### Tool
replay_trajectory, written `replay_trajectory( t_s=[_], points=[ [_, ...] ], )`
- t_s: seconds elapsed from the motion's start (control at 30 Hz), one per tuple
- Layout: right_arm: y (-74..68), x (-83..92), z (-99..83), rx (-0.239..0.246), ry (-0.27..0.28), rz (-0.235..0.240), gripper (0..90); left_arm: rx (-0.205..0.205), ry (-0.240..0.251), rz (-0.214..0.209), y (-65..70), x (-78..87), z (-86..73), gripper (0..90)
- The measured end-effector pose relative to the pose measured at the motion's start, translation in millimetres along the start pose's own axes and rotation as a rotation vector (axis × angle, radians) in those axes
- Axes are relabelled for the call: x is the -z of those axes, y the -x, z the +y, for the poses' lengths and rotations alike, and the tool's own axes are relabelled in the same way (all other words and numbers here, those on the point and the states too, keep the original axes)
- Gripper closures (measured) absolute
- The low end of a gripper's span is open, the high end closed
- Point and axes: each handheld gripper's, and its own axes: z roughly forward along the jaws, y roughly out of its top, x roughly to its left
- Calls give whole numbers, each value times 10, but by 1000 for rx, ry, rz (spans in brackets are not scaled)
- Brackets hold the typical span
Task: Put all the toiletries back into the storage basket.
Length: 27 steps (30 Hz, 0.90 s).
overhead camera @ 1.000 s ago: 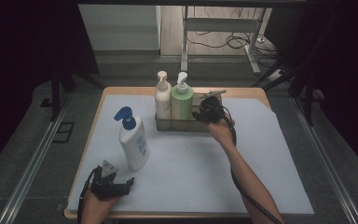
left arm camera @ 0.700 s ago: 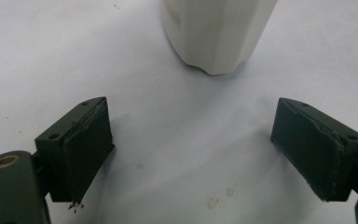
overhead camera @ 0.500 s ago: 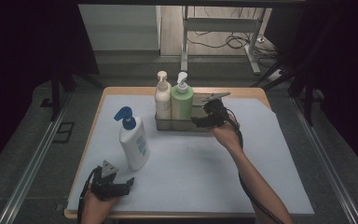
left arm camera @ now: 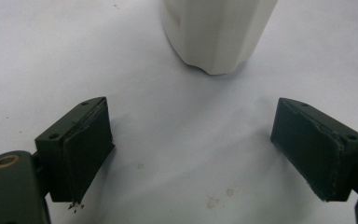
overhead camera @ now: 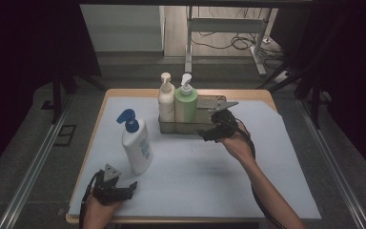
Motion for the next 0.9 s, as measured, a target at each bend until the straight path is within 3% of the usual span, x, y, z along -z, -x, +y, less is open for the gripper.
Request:
replay_trajectory(
  t_s=[0.4,0.6,0.9],
  points=[
    [-24,272,-143,30,2,20,0,0,-1,0,-1,0,1,121],
    [-28,420,-246,42,-6,57,0,0,0,0,0,0,0,121],
    [-54,621,-478,58,-17,54,0,-4,0,0,-2,0,0,121]
  ],
)
